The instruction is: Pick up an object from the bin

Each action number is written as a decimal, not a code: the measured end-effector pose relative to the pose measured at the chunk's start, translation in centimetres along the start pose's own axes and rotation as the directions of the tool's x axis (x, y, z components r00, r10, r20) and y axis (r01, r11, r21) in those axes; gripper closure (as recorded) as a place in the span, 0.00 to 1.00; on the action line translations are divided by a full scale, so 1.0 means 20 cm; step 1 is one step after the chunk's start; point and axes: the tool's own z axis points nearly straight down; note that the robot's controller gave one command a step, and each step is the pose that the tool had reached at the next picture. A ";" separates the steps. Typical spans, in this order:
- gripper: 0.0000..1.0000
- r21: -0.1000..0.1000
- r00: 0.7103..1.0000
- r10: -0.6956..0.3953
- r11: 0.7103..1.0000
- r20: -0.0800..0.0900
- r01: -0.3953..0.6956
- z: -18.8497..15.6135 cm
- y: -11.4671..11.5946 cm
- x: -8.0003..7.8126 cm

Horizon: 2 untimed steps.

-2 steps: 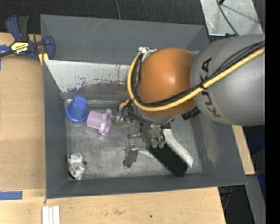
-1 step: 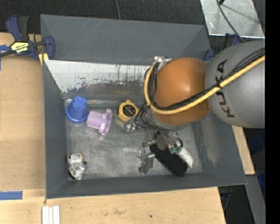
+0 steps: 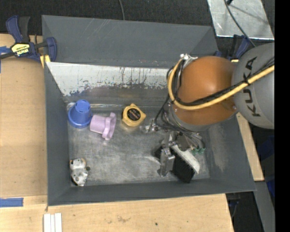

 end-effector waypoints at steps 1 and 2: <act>0.00 0.002 0.998 -0.067 0.998 0.007 0.067 0.27 -0.13 -0.05; 0.00 -0.001 0.999 0.031 1.000 -0.006 -0.031 0.53 -0.19 -0.07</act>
Offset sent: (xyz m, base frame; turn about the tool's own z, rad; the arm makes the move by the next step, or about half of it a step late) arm 0.0000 0.0000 0.0000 0.0000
